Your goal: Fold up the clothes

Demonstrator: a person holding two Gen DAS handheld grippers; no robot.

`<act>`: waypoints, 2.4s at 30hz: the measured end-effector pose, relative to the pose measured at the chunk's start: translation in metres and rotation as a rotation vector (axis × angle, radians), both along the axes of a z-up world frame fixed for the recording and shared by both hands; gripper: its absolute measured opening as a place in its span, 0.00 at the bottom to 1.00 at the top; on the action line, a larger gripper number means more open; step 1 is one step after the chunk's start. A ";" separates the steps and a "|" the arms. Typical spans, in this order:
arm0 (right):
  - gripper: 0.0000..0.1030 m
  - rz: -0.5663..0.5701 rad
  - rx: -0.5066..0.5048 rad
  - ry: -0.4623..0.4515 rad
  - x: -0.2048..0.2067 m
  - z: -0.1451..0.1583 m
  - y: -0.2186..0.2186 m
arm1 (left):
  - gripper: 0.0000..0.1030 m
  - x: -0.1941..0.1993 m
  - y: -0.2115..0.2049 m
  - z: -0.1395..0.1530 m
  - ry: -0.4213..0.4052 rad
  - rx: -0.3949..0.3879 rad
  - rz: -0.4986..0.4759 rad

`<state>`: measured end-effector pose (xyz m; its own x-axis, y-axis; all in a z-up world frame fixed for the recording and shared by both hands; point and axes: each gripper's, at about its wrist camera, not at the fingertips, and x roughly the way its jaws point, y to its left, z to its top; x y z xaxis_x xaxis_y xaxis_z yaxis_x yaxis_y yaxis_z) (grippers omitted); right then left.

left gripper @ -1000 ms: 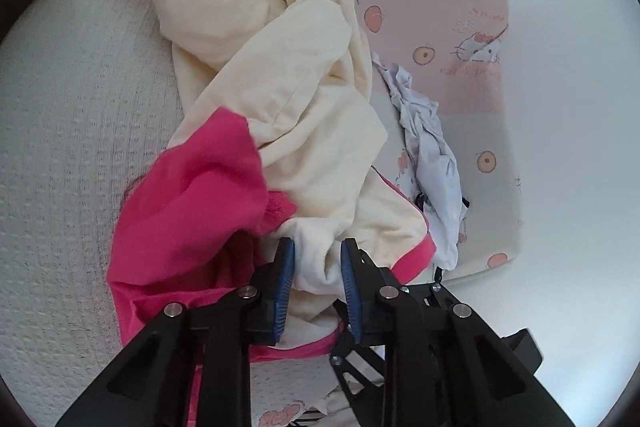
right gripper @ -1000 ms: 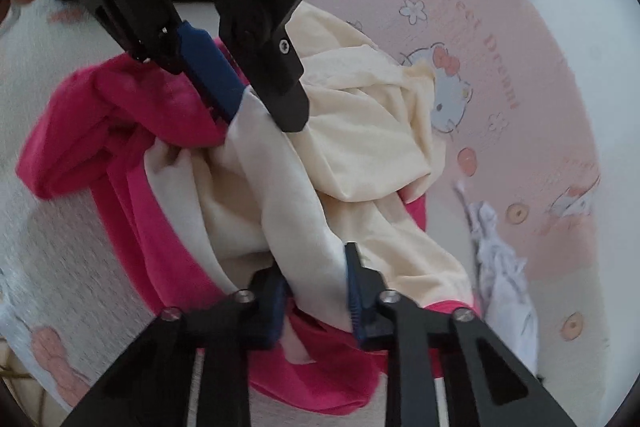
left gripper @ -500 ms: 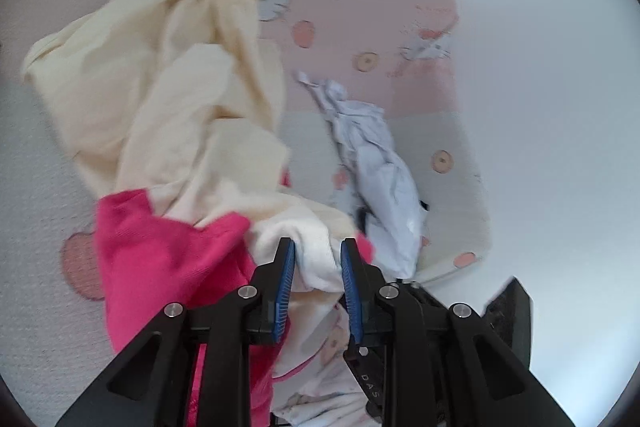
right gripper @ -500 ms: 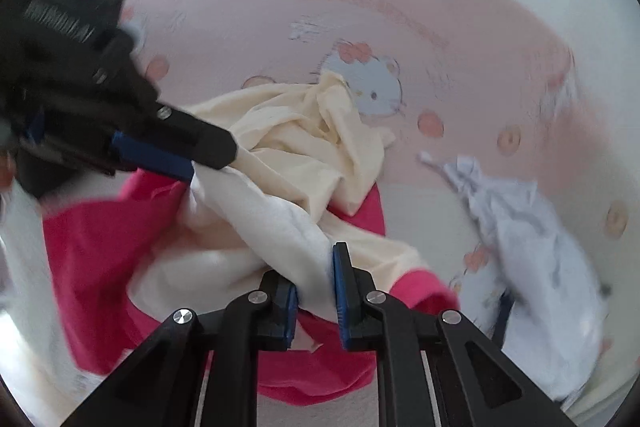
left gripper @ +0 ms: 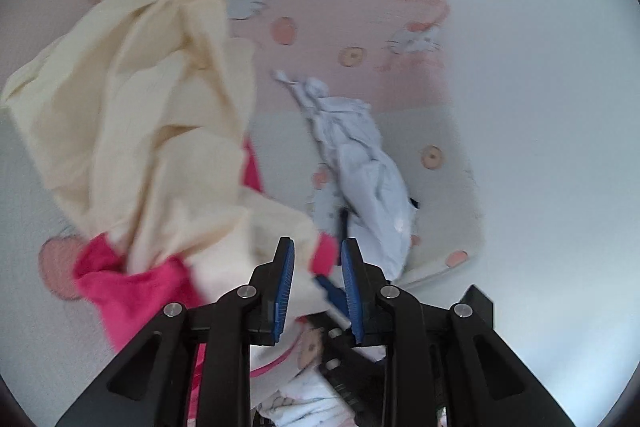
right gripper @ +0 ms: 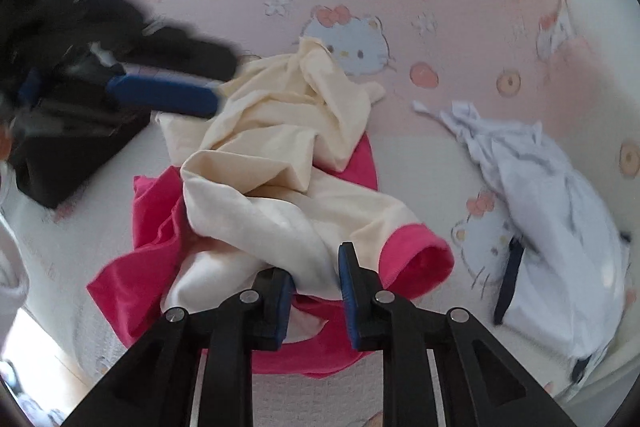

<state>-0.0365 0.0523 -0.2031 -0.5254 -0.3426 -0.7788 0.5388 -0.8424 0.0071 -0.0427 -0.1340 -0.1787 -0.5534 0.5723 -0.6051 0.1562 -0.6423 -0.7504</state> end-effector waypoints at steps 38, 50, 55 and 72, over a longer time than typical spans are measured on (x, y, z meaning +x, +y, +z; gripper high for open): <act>0.15 -0.180 -0.378 -0.162 -0.011 0.016 0.041 | 0.14 0.076 0.032 -0.033 -0.036 -0.450 -0.003; 0.15 -0.279 -0.503 -0.093 -0.011 0.033 0.084 | 0.11 0.102 -0.029 0.012 0.009 -0.565 0.160; 0.15 -0.270 -0.474 -0.144 -0.010 0.023 0.081 | 0.12 0.126 -0.049 0.012 0.056 -0.448 0.183; 0.56 -0.343 -0.506 -0.433 0.022 -0.021 0.089 | 0.63 0.149 -0.051 -0.050 -0.120 -0.120 0.207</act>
<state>-0.0140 0.1418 -0.2239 -0.3500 -0.5860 -0.7308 0.1072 -0.8001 0.5902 0.1067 -0.1853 -0.2284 -0.5713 0.3745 -0.7304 0.3771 -0.6706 -0.6388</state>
